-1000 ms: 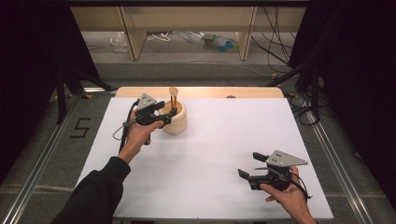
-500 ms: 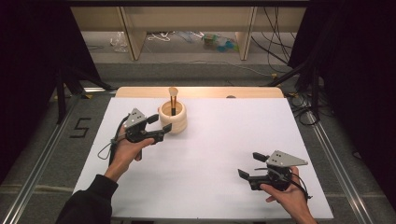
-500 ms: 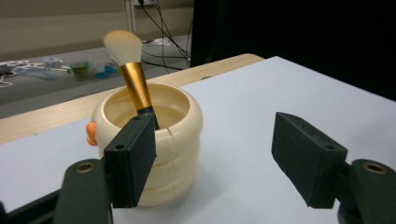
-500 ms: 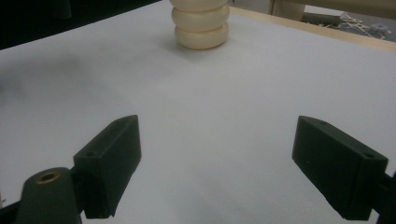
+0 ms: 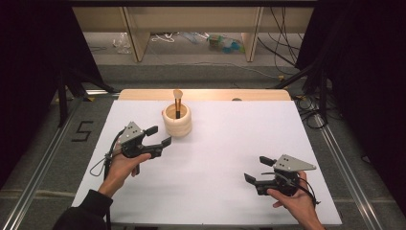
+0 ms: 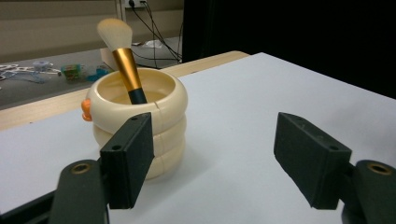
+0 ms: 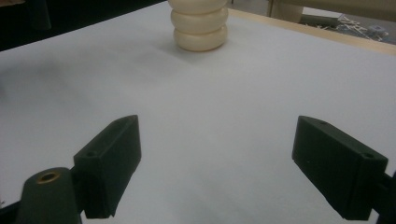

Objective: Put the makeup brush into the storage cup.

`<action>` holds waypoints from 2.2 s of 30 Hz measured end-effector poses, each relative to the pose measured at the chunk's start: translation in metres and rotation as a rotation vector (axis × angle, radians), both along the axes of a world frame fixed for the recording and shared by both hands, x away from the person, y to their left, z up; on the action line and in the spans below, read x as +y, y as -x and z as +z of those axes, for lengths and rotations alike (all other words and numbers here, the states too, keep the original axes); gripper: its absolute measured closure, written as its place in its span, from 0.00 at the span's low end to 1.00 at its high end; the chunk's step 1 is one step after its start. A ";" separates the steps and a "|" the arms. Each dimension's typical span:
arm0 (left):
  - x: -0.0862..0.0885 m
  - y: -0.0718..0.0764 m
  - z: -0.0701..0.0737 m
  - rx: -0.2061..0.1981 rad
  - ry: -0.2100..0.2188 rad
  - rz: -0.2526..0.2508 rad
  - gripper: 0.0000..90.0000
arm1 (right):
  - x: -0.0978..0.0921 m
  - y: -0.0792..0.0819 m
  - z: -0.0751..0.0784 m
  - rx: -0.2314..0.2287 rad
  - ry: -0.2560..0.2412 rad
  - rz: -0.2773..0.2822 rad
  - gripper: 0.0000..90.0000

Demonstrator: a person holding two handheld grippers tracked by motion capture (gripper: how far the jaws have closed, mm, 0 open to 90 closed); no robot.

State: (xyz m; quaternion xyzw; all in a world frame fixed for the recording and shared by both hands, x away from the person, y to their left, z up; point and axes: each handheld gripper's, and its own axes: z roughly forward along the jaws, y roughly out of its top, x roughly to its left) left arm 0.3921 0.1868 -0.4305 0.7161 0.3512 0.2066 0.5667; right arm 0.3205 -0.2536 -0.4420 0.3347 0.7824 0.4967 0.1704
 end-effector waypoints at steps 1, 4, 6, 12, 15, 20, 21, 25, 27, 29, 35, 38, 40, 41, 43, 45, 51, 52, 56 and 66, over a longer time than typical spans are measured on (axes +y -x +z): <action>0.000 0.002 -0.002 -0.002 -0.005 -0.010 0.31 | 0.000 -0.001 0.000 -0.017 0.002 0.000 0.18; -0.002 0.011 -0.006 -0.004 -0.002 -0.036 0.29 | 0.000 -0.001 0.000 -0.016 0.000 0.001 0.18; -0.005 0.016 -0.009 -0.007 -0.014 -0.051 0.28 | 0.001 0.000 0.000 -0.007 -0.003 0.003 0.18; -0.005 0.026 -0.009 -0.030 -0.025 -0.075 0.26 | 0.000 0.000 0.000 -0.019 -0.008 0.001 0.18; -0.003 0.031 -0.010 -0.026 -0.008 -0.063 0.25 | 0.000 -0.001 0.000 -0.022 -0.009 0.001 0.18; -0.002 0.036 -0.013 -0.031 -0.003 -0.075 0.21 | 0.000 0.001 0.001 -0.011 0.006 0.003 0.18; -0.002 0.037 -0.013 -0.033 0.002 -0.076 0.20 | 0.000 0.002 0.001 0.002 0.005 0.002 0.18; -0.003 0.041 -0.013 -0.047 0.014 -0.083 0.18 | 0.001 0.002 0.000 -0.030 -0.007 0.001 0.18; -0.004 0.043 -0.013 -0.054 0.014 -0.083 0.18 | 0.001 0.002 0.001 -0.030 -0.004 0.002 0.18; -0.005 0.044 -0.013 -0.055 0.026 -0.091 0.18 | 0.001 0.003 0.001 -0.016 -0.009 0.002 0.18; -0.005 0.051 -0.011 -0.066 0.032 -0.115 0.18 | -0.001 0.005 0.001 -0.022 -0.014 -0.007 0.18; -0.004 0.053 -0.011 -0.074 0.035 -0.114 0.18 | -0.002 0.005 0.001 -0.033 -0.019 -0.010 0.18; -0.004 0.055 -0.011 -0.074 0.029 -0.112 0.18 | -0.002 0.005 0.002 -0.045 -0.018 -0.012 0.18; -0.004 0.056 -0.012 -0.078 0.038 -0.116 0.18 | -0.001 0.005 0.002 -0.047 -0.023 -0.011 0.18; -0.003 0.058 -0.011 -0.076 0.033 -0.104 0.18 | 0.000 0.005 0.002 -0.062 -0.045 -0.007 0.18; -0.001 0.060 -0.011 -0.081 0.035 -0.098 0.18 | -0.003 0.006 0.004 -0.055 -0.025 -0.018 0.18; 0.002 0.062 -0.013 -0.074 0.038 -0.080 0.18 | -0.004 0.005 0.005 -0.096 -0.097 -0.034 0.18; 0.001 0.062 -0.013 -0.077 0.043 -0.086 0.18 | -0.006 0.008 0.007 -0.060 -0.062 -0.043 0.18; -0.001 0.062 -0.014 -0.072 0.023 -0.095 0.18 | -0.003 0.007 0.005 -0.067 -0.081 -0.037 0.18; 0.000 0.061 -0.014 -0.067 0.022 -0.099 0.18 | -0.004 0.007 0.005 -0.066 -0.072 -0.032 0.18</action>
